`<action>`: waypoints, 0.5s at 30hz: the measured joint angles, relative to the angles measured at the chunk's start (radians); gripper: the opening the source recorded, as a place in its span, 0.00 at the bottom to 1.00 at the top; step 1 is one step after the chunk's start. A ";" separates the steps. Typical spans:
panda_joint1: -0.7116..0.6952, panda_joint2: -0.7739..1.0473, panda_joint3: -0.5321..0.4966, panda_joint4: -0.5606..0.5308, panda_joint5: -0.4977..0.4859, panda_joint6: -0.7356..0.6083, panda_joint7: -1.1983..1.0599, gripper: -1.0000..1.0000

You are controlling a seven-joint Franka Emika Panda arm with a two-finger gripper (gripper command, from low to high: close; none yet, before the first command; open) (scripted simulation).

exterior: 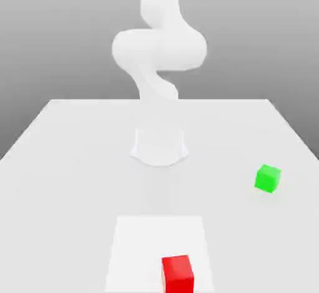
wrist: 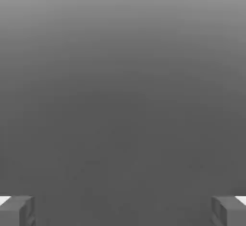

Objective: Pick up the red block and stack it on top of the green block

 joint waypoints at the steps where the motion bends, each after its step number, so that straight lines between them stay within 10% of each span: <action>1: 0.003 0.039 0.000 -0.005 0.000 0.014 -0.004 0.50; 15: 0.029 0.550 0.005 -0.073 0.002 0.197 -0.053 0.50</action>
